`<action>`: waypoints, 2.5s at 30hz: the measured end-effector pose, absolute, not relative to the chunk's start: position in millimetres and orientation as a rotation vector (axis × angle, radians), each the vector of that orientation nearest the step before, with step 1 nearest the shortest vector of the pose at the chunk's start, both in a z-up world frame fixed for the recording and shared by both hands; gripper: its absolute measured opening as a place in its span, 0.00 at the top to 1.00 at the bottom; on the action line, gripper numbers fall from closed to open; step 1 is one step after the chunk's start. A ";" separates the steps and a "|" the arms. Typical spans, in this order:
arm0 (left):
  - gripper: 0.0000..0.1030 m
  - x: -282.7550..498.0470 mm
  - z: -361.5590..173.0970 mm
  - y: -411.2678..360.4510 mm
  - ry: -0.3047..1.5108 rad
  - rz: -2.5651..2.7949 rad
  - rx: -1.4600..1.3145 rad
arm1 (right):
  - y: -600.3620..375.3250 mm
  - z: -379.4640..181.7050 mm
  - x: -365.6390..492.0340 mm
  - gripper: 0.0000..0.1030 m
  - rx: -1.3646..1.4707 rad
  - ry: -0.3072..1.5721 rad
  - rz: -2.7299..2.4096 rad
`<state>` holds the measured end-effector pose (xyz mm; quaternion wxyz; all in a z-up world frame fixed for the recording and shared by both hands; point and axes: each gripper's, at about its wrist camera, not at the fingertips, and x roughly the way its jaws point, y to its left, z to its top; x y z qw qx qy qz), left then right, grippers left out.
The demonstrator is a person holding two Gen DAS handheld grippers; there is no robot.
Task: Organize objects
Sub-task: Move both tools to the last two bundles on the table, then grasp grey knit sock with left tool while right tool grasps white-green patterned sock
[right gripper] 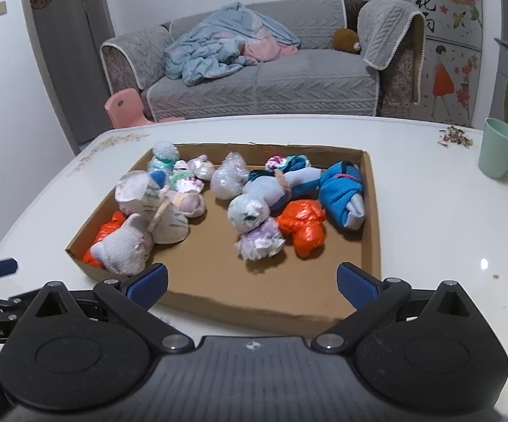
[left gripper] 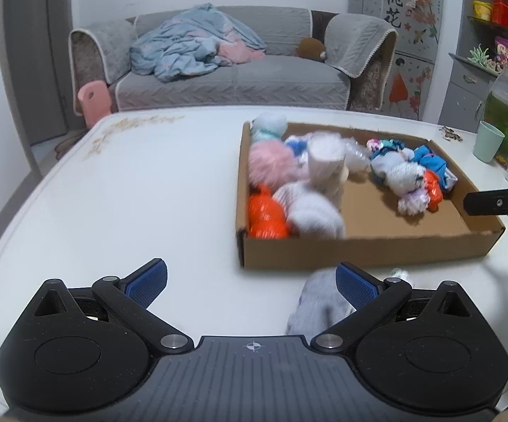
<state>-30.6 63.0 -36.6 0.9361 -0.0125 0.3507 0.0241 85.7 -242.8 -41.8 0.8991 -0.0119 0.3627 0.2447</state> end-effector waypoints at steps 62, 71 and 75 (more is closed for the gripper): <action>0.13 -8.4 -83.4 33.3 0.781 0.174 -0.081 | -167.8 -112.3 33.3 0.41 -0.350 0.607 0.837; 0.40 -24.9 -82.2 44.7 0.739 0.022 -0.023 | -182.1 -112.1 26.3 0.41 -0.338 0.614 0.847; 0.42 -29.4 -82.0 47.9 0.744 -0.016 0.007 | -186.3 -112.1 28.3 0.41 -0.321 0.623 0.838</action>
